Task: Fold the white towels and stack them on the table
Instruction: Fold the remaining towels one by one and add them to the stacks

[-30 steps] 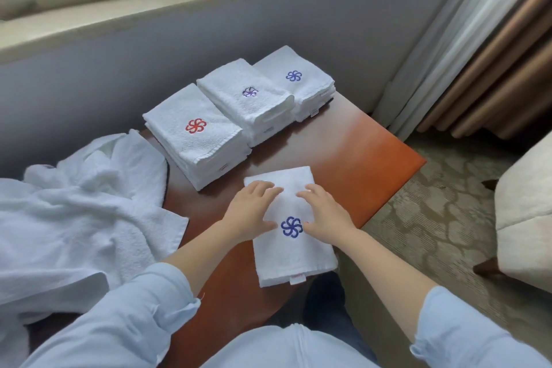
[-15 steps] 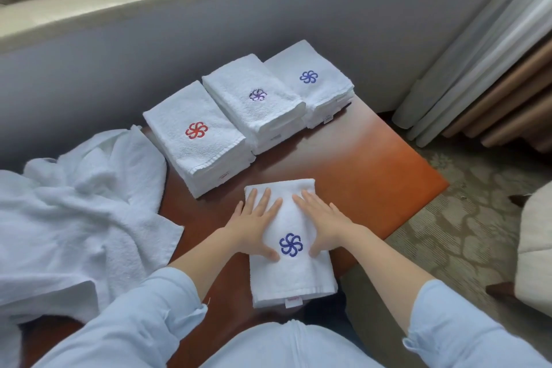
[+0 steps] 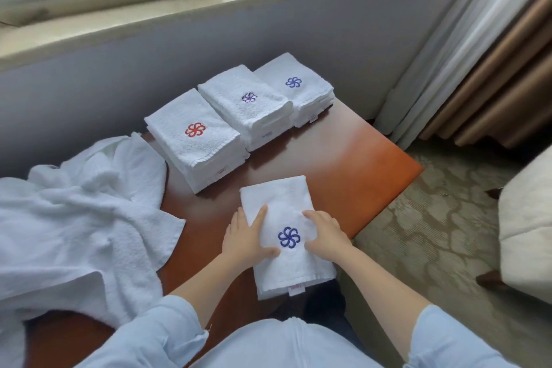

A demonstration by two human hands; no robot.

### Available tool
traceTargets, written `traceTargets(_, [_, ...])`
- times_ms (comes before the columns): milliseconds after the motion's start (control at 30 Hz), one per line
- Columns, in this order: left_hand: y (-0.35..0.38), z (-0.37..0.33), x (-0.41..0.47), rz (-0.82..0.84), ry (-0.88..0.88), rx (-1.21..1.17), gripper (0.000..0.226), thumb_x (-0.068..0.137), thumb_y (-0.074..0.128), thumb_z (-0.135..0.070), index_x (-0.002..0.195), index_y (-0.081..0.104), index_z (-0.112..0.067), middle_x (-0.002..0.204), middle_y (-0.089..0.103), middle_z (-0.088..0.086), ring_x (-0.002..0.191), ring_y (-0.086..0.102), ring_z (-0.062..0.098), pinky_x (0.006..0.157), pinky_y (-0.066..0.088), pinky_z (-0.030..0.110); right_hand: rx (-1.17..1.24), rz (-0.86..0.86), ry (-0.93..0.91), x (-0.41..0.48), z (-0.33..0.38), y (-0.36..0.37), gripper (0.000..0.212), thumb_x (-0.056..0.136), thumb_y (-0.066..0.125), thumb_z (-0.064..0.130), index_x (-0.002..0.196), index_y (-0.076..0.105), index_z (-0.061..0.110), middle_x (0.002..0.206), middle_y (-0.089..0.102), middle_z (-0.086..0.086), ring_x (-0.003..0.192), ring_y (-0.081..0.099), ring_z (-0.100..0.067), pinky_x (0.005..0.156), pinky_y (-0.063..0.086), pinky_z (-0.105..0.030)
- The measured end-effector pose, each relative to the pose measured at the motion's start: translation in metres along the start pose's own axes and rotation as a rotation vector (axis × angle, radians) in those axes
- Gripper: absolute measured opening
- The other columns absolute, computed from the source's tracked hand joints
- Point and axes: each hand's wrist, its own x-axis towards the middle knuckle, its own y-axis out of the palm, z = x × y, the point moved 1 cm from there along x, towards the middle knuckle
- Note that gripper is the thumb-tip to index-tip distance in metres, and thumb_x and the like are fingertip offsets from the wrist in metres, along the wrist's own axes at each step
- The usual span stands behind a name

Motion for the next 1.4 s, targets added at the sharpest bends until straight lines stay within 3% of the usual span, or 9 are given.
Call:
traceTargets(167, [0.005, -0.002, -0.016, 0.029, 0.004, 0.013, 0.106, 0.07, 0.066, -0.065, 0.151, 0.0, -0.05, 0.143, 0.026, 0.006, 0.13, 0.029, 0.027, 0.098, 0.04, 0.039, 0.21, -0.023, 0.111, -0.024, -0.012, 0.022, 0.069, 0.084, 0.053, 0.008, 0.142, 0.035, 0.04, 0.135, 0.021, 0.007, 0.117, 0.036, -0.018, 0.092, 0.046, -0.03])
traceTargets(300, [-0.004, 0.003, -0.027, 0.228, 0.013, -0.265, 0.092, 0.083, 0.064, -0.031, 0.153, 0.009, -0.049, 0.139, 0.039, 0.008, 0.11, 0.053, 0.023, 0.093, 0.048, 0.032, 0.393, -0.023, 0.139, -0.038, -0.019, 0.032, 0.071, 0.081, 0.061, 0.003, 0.142, 0.041, 0.034, 0.123, 0.019, 0.007, 0.094, 0.044, -0.007, 0.073, 0.045, -0.015])
traceTargets(500, [-0.02, 0.006, -0.037, 0.382, 0.001, -0.681, 0.077, 0.086, 0.046, -0.002, 0.15, 0.032, -0.042, 0.133, 0.047, -0.01, 0.099, 0.057, 0.005, 0.07, 0.054, 0.021, 0.665, 0.043, 0.196, -0.057, -0.016, 0.027, 0.07, 0.081, 0.063, -0.001, 0.141, 0.043, 0.029, 0.126, 0.042, -0.002, 0.105, 0.054, -0.021, 0.084, 0.052, -0.031])
traceTargets(667, [-0.026, 0.007, -0.035, 0.473, 0.0, -0.73, 0.077, 0.087, 0.048, 0.001, 0.149, 0.034, -0.042, 0.135, 0.047, -0.006, 0.112, 0.057, 0.013, 0.085, 0.056, 0.03, 0.758, 0.091, 0.177, -0.069, -0.015, 0.022, 0.072, 0.082, 0.058, -0.005, 0.142, 0.037, 0.029, 0.117, 0.051, 0.002, 0.103, 0.059, -0.02, 0.072, 0.055, -0.029])
traceTargets(767, [-0.033, 0.004, -0.031, 0.437, 0.002, -0.794, 0.074, 0.086, 0.054, 0.002, 0.148, 0.041, -0.035, 0.124, 0.053, -0.003, 0.108, 0.06, 0.016, 0.086, 0.058, 0.032, 0.727, 0.028, 0.142, -0.073, -0.013, 0.013, 0.071, 0.082, 0.055, -0.004, 0.139, 0.038, 0.034, 0.122, 0.051, 0.002, 0.103, 0.059, -0.02, 0.074, 0.057, -0.031])
traceTargets(933, [-0.059, -0.016, -0.021, 0.304, 0.171, -0.775, 0.075, 0.083, 0.056, 0.003, 0.149, 0.041, -0.03, 0.116, 0.058, -0.007, 0.087, 0.064, 0.007, 0.061, 0.052, 0.017, 0.749, -0.079, 0.083, -0.074, -0.006, -0.021, 0.071, 0.08, 0.052, -0.004, 0.134, 0.038, 0.039, 0.118, 0.053, 0.005, 0.1, 0.062, -0.019, 0.069, 0.059, -0.029])
traceTargets(1100, [-0.097, -0.044, -0.001, 0.161, 0.383, -0.749, 0.081, 0.083, 0.054, 0.014, 0.154, 0.028, -0.013, 0.148, 0.042, -0.002, 0.12, 0.059, 0.015, 0.099, 0.052, 0.035, 0.727, -0.187, -0.006, -0.057, 0.005, -0.072, 0.07, 0.08, 0.054, -0.003, 0.133, 0.038, 0.04, 0.12, 0.05, 0.009, 0.103, 0.06, -0.016, 0.07, 0.057, -0.028])
traceTargets(1267, [-0.139, -0.067, 0.028, -0.013, 0.413, -0.723, 0.079, 0.084, 0.057, 0.005, 0.154, 0.031, -0.019, 0.151, 0.031, 0.0, 0.122, 0.055, 0.014, 0.092, 0.053, 0.024, 0.684, -0.211, -0.113, -0.019, 0.017, -0.134, 0.07, 0.08, 0.054, -0.005, 0.131, 0.041, 0.041, 0.119, 0.055, 0.008, 0.1, 0.063, -0.013, 0.063, 0.055, -0.022])
traceTargets(1400, [-0.177, -0.09, 0.066, -0.147, 0.386, -0.718, 0.079, 0.083, 0.057, 0.006, 0.154, 0.031, -0.017, 0.151, 0.035, 0.006, 0.114, 0.061, 0.022, 0.097, 0.053, 0.038, 0.646, -0.185, -0.185, 0.027, 0.027, -0.192, 0.071, 0.08, 0.053, -0.004, 0.136, 0.041, 0.038, 0.119, 0.057, 0.007, 0.097, 0.065, -0.009, 0.065, 0.055, -0.021])
